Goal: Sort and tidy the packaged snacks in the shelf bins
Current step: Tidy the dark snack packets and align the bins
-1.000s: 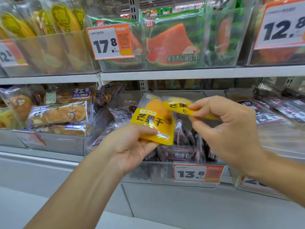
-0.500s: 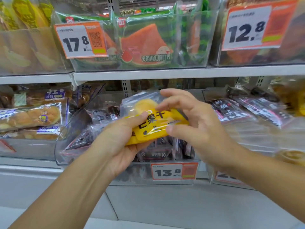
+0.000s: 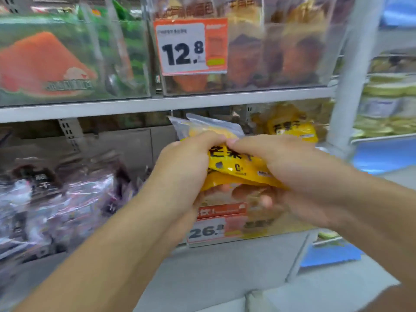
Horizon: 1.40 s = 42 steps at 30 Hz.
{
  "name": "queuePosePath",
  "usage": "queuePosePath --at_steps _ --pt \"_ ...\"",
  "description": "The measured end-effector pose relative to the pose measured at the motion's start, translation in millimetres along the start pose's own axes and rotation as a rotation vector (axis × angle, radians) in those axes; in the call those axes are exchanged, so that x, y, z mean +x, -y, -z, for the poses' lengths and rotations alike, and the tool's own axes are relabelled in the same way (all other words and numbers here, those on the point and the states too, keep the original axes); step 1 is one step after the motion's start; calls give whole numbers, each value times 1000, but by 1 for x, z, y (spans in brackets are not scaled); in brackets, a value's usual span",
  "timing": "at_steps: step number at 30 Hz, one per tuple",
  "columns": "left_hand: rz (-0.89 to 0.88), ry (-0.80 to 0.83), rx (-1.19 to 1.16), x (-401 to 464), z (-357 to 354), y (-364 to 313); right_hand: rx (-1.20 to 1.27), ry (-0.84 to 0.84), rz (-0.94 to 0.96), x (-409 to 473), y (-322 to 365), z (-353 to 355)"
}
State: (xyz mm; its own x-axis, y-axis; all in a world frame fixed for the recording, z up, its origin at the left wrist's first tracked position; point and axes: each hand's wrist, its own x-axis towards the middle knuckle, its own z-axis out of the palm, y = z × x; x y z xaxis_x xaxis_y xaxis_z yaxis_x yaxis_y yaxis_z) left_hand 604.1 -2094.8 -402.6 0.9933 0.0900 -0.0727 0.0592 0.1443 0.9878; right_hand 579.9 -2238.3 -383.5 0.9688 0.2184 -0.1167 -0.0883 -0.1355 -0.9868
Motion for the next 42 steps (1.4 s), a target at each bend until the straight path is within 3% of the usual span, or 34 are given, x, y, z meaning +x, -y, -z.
queuePosePath --at_steps 2,5,10,19,23,28,30,37,42 --pt "-61 118 -33 -12 -33 1 63 -39 -5 -5 3 38" --pt "-60 135 -11 -1 -70 -1 118 -127 -11 -4 0 89" --pt "-181 136 487 32 -114 2 -103 -302 75 28 -16 144" --pt "-416 -59 1032 84 -143 22 -593 -528 295 102 -35 172" --pt "-451 -54 1108 86 -147 27 -713 -530 378 110 -46 177" --pt "-426 -70 1127 87 -142 27 -541 -131 267 95 -41 189" --pt "-440 -57 1133 87 -139 28 -509 -90 270 92 -42 189" --pt "-430 79 1100 86 -138 23 -324 -341 353 99 -51 177" --pt "-506 38 1108 100 -136 28 -585 -458 462 105 -54 180"
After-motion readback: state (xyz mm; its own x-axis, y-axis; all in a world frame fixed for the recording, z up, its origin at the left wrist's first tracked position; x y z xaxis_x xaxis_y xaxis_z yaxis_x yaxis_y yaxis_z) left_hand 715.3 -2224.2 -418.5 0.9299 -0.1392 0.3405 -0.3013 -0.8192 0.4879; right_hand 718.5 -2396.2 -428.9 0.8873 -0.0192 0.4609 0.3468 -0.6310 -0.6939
